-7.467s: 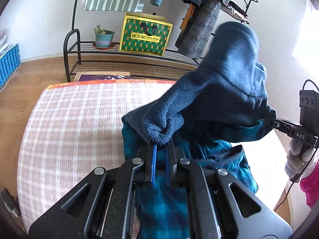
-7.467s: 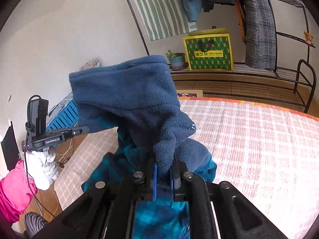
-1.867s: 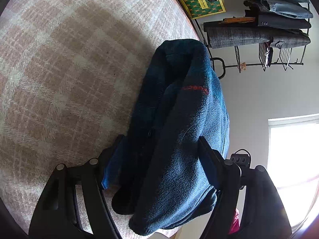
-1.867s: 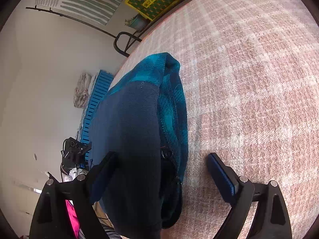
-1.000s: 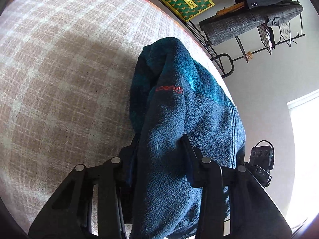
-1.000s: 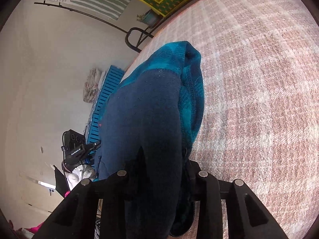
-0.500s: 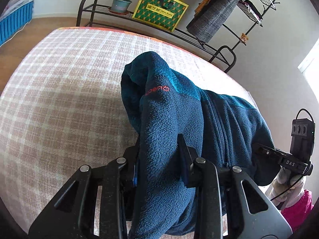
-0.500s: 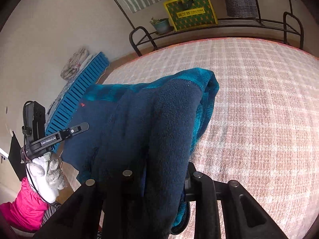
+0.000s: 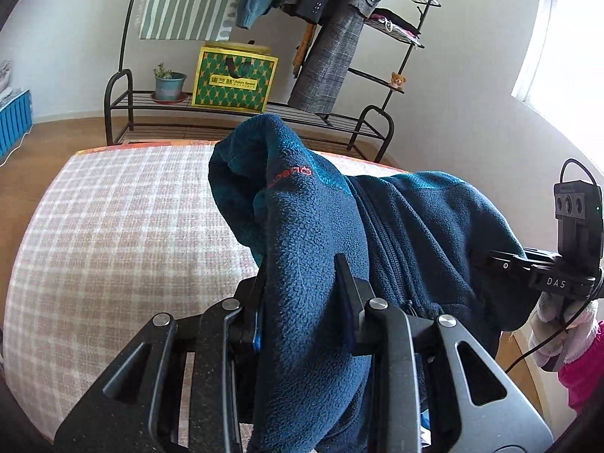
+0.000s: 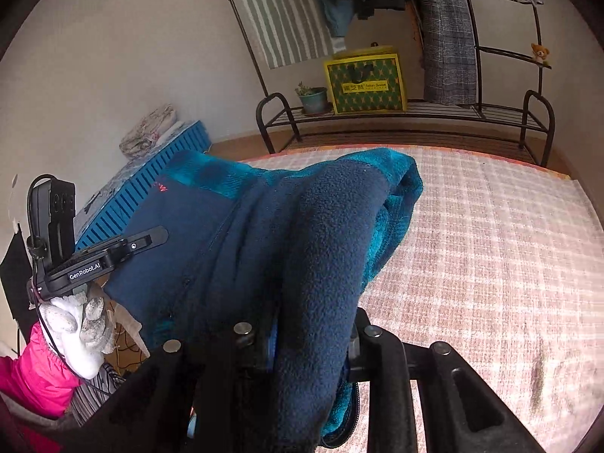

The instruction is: Fold large clothes

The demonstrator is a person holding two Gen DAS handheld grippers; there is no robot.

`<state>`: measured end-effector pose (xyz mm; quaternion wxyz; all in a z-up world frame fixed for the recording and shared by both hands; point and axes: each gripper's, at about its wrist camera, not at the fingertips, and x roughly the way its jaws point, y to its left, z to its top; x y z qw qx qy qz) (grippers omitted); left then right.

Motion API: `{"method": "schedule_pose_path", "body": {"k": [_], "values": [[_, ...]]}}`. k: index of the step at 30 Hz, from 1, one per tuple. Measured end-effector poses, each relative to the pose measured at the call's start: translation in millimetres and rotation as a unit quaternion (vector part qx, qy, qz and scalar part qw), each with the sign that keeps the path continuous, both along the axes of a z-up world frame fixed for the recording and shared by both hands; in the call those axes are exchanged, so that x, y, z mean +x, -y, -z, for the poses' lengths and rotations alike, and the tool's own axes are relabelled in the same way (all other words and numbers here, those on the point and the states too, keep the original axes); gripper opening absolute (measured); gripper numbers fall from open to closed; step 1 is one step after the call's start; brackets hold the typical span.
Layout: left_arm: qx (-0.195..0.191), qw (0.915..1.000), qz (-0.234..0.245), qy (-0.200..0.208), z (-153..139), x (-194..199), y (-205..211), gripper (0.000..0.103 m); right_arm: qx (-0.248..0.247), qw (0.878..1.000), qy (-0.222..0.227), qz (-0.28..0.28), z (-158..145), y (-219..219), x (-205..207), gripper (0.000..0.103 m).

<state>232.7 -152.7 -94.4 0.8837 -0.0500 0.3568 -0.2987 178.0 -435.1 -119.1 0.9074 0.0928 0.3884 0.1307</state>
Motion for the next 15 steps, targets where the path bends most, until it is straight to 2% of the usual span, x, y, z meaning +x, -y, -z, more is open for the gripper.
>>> {"method": "schedule_pose_path", "body": {"k": [8, 15], "values": [[-0.005, 0.9990, 0.041, -0.016, 3.4, 3.9, 65.4, 0.029, -0.017, 0.999, 0.000, 0.033, -3.9, 52.5, -9.6, 0.022], [-0.003, 0.9954, 0.092, -0.024, 10.5, 27.7, 165.6, 0.029, -0.023, 0.997, -0.010, 0.079, -0.7, 141.0, -8.5, 0.022]]}}
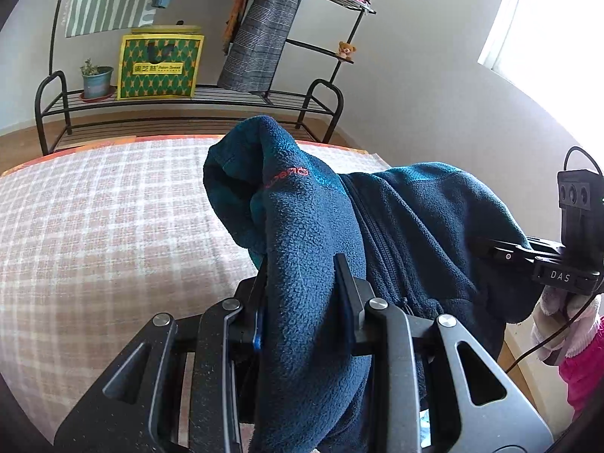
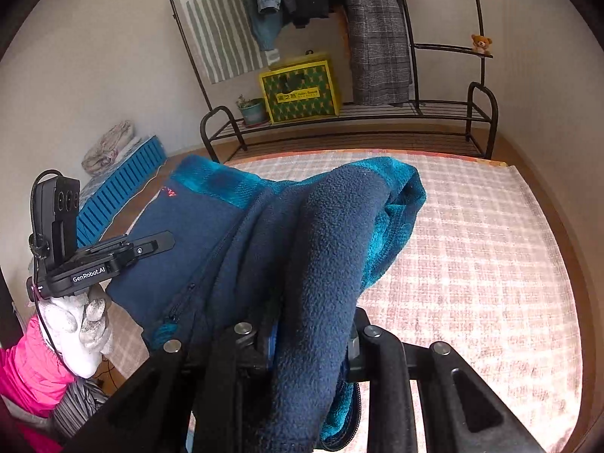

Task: Fold large clothes
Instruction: 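Fold the lifted end over the bundle with both tools and release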

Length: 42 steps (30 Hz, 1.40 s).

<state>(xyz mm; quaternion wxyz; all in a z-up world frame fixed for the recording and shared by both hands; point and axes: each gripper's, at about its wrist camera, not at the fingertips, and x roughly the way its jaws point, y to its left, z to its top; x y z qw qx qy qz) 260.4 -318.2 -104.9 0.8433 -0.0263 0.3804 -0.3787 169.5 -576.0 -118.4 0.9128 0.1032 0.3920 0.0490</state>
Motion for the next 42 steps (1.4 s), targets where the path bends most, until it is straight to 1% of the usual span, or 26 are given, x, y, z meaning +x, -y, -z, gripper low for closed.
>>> {"method": "schedule_pose_path", "body": {"k": [3, 7, 12, 16, 19, 21, 23, 25, 27, 28, 29, 30, 31, 32, 33, 34, 35, 36, 37, 38, 39, 40, 41, 42], "values": [[-0.003, 0.9997, 0.021, -0.008, 6.7, 21.4, 54.5, 0.028, -0.002, 1.000, -0.003, 0.026, 1.8, 45.6, 11.9, 0.022], [-0.008, 0.9989, 0.043, -0.017, 18.1, 51.9, 132.0, 0.028, -0.015, 0.998, 0.000, 0.054, 2.2, 105.6, 43.0, 0.022], [-0.021, 0.9987, 0.038, -0.028, 32.3, 99.7, 218.3, 0.028, -0.035, 0.996, -0.001, 0.080, 7.3, 175.9, 96.9, 0.021], [-0.028, 0.9989, 0.027, -0.026, 38.6, 139.2, 269.0, 0.028, -0.056, 0.995, 0.001, 0.081, 9.2, 218.6, 144.4, 0.021], [-0.028, 0.9994, 0.015, -0.013, 40.4, 162.3, 298.0, 0.028, -0.064, 0.994, 0.013, 0.083, 12.6, 240.9, 174.4, 0.021], [-0.017, 0.9998, 0.013, 0.001, 42.5, 176.6, 317.8, 0.028, -0.066, 0.994, 0.020, 0.085, 17.9, 253.7, 192.2, 0.021], [-0.014, 0.9999, 0.007, 0.002, 48.8, 189.7, 330.6, 0.028, -0.069, 0.994, 0.023, 0.085, 27.0, 266.3, 207.3, 0.021], [-0.009, 1.0000, 0.000, -0.002, 61.9, 202.5, 338.0, 0.028, -0.064, 0.994, 0.023, 0.085, 39.3, 277.5, 219.5, 0.021], [0.012, 0.9997, -0.012, -0.018, 83.2, 213.9, 341.4, 0.028, -0.059, 0.995, 0.010, 0.081, 57.9, 288.0, 228.5, 0.021], [0.032, 0.9988, -0.019, -0.032, 96.3, 218.2, 341.3, 0.028, -0.062, 0.995, -0.009, 0.084, 71.0, 293.5, 233.4, 0.022], [0.056, 0.9972, -0.033, -0.036, 108.8, 224.3, 339.3, 0.028, -0.069, 0.992, -0.037, 0.099, 86.1, 303.5, 239.1, 0.023], [0.072, 0.9955, -0.041, -0.045, 119.9, 232.5, 335.0, 0.028, -0.075, 0.987, -0.067, 0.123, 102.0, 315.8, 243.8, 0.025], [0.067, 0.9949, -0.039, -0.064, 128.9, 241.2, 329.1, 0.029, -0.066, 0.983, -0.096, 0.145, 117.9, 331.3, 246.4, 0.025], [0.048, 0.9949, -0.035, -0.082, 133.3, 248.2, 322.2, 0.032, -0.040, 0.980, -0.111, 0.159, 131.5, 343.6, 245.4, 0.027], [0.039, 0.9946, -0.031, -0.091, 134.6, 252.0, 319.4, 0.033, -0.020, 0.980, -0.110, 0.165, 139.9, 349.7, 242.9, 0.029], [0.046, 0.9950, -0.026, -0.085, 133.7, 251.9, 320.6, 0.033, -0.019, 0.981, -0.102, 0.166, 143.2, 350.0, 241.5, 0.030], [0.059, 0.9957, -0.022, -0.069, 132.2, 249.6, 324.3, 0.033, -0.029, 0.981, -0.099, 0.167, 145.4, 348.8, 242.7, 0.031], [0.071, 0.9959, -0.019, -0.053, 131.1, 246.3, 327.9, 0.033, -0.034, 0.980, -0.101, 0.170, 146.8, 348.5, 243.9, 0.036], [0.078, 0.9958, -0.018, -0.046, 130.2, 243.8, 329.8, 0.033, -0.036, 0.979, -0.104, 0.174, 146.4, 348.8, 243.8, 0.038], [0.078, 0.9958, -0.018, -0.045, 129.3, 241.8, 329.6, 0.033, -0.040, 0.978, -0.105, 0.176, 144.8, 349.2, 242.5, 0.042], [0.075, 0.9958, -0.021, -0.049, 128.4, 242.3, 328.0, 0.036, -0.045, 0.977, -0.105, 0.177, 142.5, 349.3, 240.8, 0.048], [0.072, 0.9957, -0.024, -0.053, 127.0, 242.4, 326.1, 0.038, -0.057, 0.976, -0.105, 0.184, 138.6, 349.4, 238.1, 0.050], [0.073, 0.9954, -0.028, -0.056, 124.5, 241.7, 323.5, 0.042, -0.066, 0.974, -0.104, 0.191, 134.6, 351.4, 236.1, 0.053], [0.071, 0.9954, -0.031, -0.056, 121.0, 239.8, 320.2, 0.043, -0.069, 0.973, -0.103, 0.195, 131.2, 353.1, 232.3, 0.053]]}}
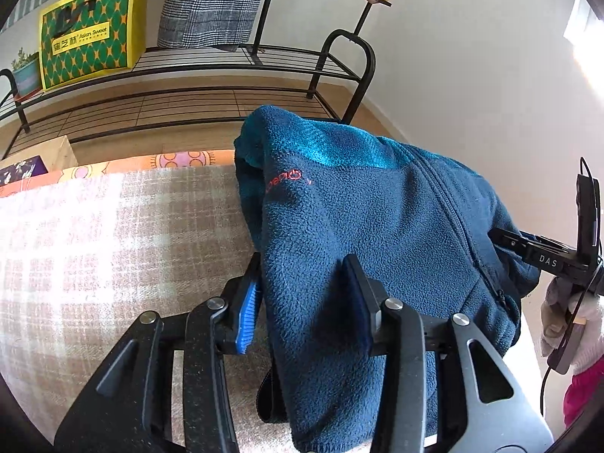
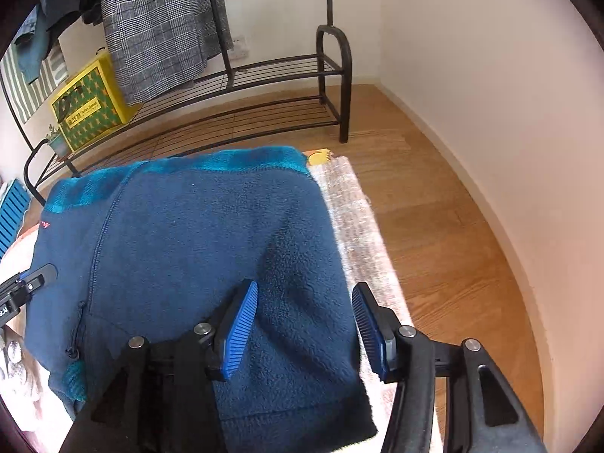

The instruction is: Fold large clothes

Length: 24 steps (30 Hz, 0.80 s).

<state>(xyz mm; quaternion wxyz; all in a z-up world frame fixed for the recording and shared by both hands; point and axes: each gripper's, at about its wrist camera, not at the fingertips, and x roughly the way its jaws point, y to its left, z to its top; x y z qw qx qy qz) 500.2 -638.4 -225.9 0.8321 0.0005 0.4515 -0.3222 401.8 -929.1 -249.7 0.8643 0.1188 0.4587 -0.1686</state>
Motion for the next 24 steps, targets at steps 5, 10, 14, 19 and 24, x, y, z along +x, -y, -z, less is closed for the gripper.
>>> {"method": "schedule_pose_path", "body": {"k": [5, 10, 14, 19, 24], "values": [[-0.007, 0.9998, 0.003, 0.021, -26.0, -18.2, -16.4, 0.043, -0.011, 1.000, -0.014, 0.013, -9.2, 3.4, -21.1, 0.053], [-0.012, 0.9981, 0.018, 0.057, -62.7, -56.7, -34.5, 0.043, -0.012, 0.999, -0.025, 0.039, -15.0, -2.0, -51.9, 0.053], [-0.018, 0.9950, 0.037, 0.091, -96.8, -99.7, -51.8, 0.045, -0.018, 0.999, 0.007, 0.050, -42.2, -17.4, -83.7, 0.052], [-0.014, 0.9898, 0.056, 0.130, -137.7, -160.2, -75.2, 0.050, -0.022, 0.997, 0.056, 0.043, -92.6, -52.7, -126.8, 0.051], [-0.032, 0.9828, 0.072, 0.167, -192.1, -224.5, -106.3, 0.050, -0.025, 0.994, 0.106, 0.020, -149.0, -101.3, -176.5, 0.051]]}}
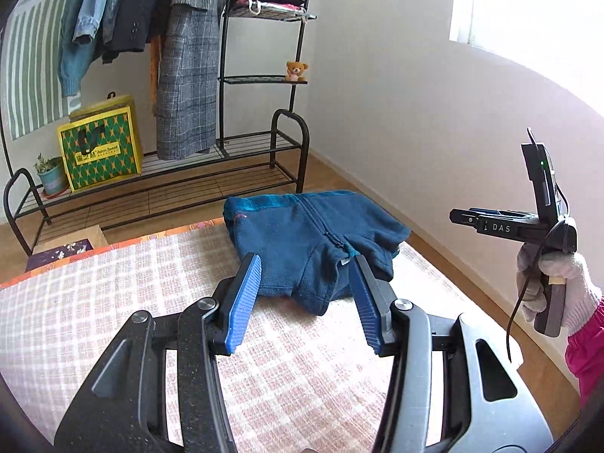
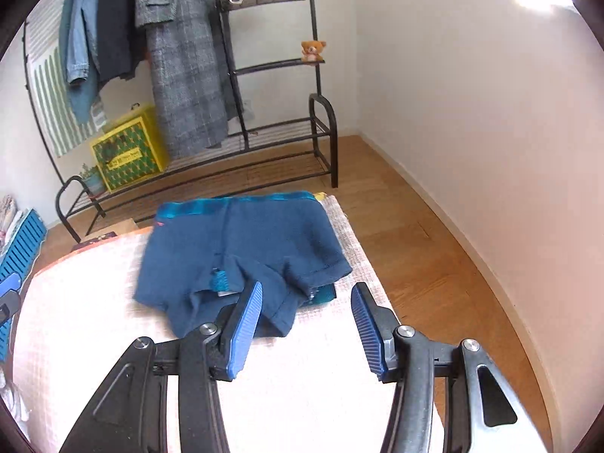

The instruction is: Fold large clothes

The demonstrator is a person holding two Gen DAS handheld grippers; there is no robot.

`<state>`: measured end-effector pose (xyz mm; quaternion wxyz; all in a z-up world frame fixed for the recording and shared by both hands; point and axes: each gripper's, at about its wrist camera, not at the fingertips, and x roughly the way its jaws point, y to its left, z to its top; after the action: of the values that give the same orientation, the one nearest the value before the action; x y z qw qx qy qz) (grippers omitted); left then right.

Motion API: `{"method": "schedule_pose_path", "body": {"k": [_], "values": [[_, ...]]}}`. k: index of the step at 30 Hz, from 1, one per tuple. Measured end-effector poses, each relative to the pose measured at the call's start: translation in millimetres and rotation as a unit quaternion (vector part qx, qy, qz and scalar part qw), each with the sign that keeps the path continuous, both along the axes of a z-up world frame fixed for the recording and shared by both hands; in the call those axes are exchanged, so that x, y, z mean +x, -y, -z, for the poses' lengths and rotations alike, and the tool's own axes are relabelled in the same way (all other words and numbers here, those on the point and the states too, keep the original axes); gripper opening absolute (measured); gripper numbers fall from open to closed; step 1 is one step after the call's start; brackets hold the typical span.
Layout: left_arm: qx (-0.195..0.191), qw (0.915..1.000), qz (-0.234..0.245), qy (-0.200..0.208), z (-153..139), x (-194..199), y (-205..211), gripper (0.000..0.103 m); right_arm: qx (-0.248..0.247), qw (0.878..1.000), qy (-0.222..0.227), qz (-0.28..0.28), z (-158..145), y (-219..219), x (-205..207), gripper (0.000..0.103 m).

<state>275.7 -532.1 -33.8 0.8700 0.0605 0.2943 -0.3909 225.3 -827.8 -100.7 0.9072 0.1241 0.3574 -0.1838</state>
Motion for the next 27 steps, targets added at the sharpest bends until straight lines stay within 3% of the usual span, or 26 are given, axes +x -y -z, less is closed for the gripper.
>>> {"method": "schedule_pose_path", "body": {"k": [2, 4, 8, 11, 14, 18, 24, 27], "values": [[-0.010, 0.9999, 0.003, 0.011, -21.6, -24.3, -16.6, 0.053, -0.008, 1.000, 0.018, -0.006, -23.1, -22.7, -23.7, 0.051], [-0.025, 0.9995, 0.003, 0.019, -41.0, -47.7, -36.7, 0.064, -0.012, 0.999, 0.033, -0.007, -43.3, -44.0, -48.1, 0.052], [-0.038, 0.9985, 0.008, 0.039, -68.5, -93.6, -73.5, 0.068, 0.000, 0.998, 0.062, -0.018, -68.8, -82.4, -101.5, 0.052], [-0.045, 0.9981, 0.012, 0.041, -81.2, -120.9, -98.1, 0.082, 0.000, 0.997, 0.076, -0.015, -81.0, -105.9, -135.0, 0.054], [-0.048, 0.9974, 0.010, 0.052, -90.8, -147.1, -118.1, 0.084, -0.003, 0.995, 0.096, 0.001, -91.1, -124.6, -168.6, 0.066], [-0.048, 0.9964, -0.003, 0.069, -96.0, -174.1, -137.9, 0.102, -0.013, 0.995, 0.103, 0.000, -100.3, -149.5, -202.1, 0.072], [-0.028, 0.9950, -0.017, 0.095, -93.8, -205.1, -154.7, 0.103, -0.058, 0.990, 0.124, 0.030, -112.1, -188.1, -244.2, 0.096], [-0.031, 0.9952, -0.024, 0.090, -87.5, -213.1, -164.2, 0.103, -0.051, 0.989, 0.131, 0.033, -112.4, -202.9, -257.7, 0.103]]}}
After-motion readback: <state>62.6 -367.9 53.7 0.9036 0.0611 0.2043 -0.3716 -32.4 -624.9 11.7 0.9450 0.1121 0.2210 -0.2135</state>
